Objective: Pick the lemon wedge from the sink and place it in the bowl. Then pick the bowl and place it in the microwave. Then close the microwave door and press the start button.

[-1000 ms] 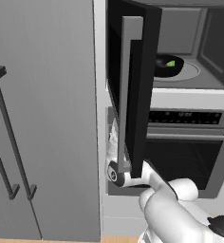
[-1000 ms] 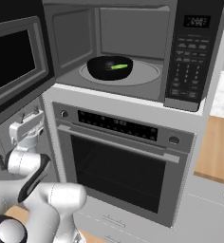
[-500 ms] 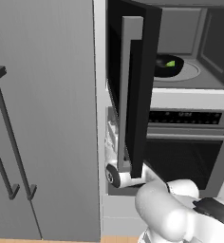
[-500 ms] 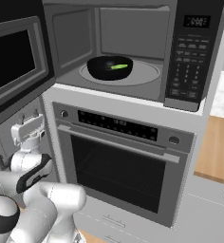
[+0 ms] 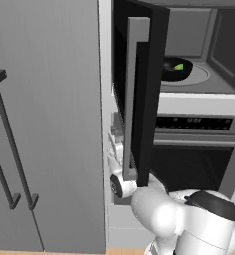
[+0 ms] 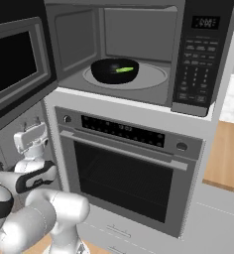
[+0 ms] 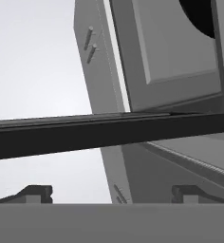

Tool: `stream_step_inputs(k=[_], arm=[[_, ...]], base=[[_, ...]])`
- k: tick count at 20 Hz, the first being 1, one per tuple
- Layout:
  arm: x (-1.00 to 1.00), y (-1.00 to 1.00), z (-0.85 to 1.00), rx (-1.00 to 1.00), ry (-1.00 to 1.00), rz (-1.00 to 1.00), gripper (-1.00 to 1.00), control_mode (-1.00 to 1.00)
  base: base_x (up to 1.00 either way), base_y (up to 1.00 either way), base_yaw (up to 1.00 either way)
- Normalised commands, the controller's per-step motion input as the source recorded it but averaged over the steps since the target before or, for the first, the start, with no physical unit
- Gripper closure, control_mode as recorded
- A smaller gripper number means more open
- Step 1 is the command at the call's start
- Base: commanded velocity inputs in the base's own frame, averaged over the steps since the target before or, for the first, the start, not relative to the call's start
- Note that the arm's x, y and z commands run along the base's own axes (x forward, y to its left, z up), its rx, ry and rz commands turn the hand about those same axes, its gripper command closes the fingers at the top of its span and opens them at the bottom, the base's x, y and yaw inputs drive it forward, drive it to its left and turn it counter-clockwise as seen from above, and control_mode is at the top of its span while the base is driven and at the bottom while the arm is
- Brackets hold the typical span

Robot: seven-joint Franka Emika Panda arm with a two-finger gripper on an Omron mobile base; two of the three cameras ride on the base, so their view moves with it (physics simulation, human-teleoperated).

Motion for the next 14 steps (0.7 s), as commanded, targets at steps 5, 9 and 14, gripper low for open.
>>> stream_step_inputs(k=[5,9,14], arm=[[0.0,0.62,0.03,0.0,-0.03,-0.03,-1.0,-1.0],[-0.03,0.61,0.12,0.05,-0.1,-0.04,-1.0,-1.0],[-0.3,0.23,0.29,0.24,-0.19,-0.06,-1.0,-1.0]], base=[[0.0,0.0,0.0],[0.0,0.0,0.0],[0.0,0.0,0.0]])
